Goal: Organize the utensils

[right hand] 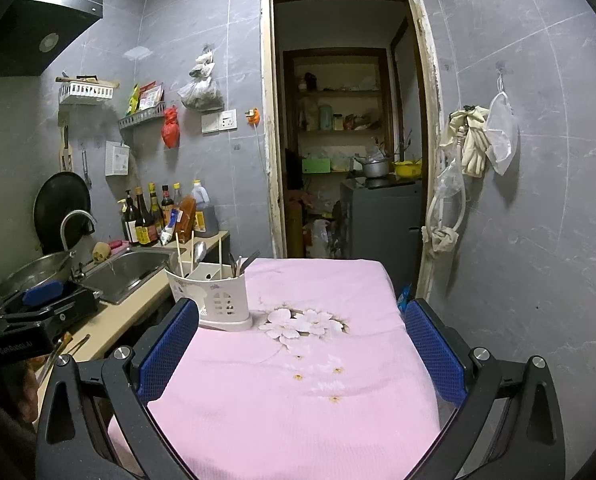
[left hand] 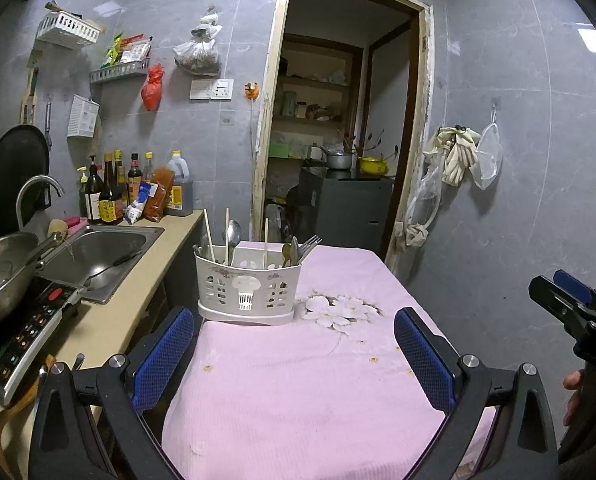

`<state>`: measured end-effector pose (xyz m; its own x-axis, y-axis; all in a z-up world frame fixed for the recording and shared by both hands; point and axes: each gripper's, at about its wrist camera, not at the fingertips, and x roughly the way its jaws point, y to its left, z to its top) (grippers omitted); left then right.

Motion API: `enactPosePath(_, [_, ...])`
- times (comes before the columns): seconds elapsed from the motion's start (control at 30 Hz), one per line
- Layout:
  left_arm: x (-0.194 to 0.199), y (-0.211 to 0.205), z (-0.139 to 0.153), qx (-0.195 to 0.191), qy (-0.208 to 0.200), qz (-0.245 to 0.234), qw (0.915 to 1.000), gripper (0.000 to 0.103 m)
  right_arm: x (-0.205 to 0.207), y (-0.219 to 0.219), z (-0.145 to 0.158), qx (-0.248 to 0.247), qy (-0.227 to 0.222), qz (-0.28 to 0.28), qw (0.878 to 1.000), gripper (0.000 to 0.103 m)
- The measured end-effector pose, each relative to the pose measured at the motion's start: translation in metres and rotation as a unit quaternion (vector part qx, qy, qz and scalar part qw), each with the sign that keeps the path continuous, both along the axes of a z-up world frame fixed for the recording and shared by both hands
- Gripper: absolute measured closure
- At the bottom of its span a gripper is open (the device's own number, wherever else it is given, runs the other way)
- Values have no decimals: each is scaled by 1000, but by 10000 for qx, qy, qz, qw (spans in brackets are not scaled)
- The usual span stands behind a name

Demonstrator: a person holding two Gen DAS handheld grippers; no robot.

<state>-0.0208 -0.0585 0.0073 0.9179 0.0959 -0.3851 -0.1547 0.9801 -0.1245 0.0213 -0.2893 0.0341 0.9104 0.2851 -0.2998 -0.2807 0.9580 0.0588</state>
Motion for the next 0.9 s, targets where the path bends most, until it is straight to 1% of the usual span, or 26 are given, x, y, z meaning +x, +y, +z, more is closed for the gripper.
enactPosePath(0.27, [-3, 0, 1, 17, -30, 3, 10000, 2, -7, 2, 3, -29, 5, 58, 10000, 1])
enactPosePath(0.9, [-4, 2, 1, 11, -22, -4, 10000, 2, -10, 3, 1, -35, 24, 68, 10000, 1])
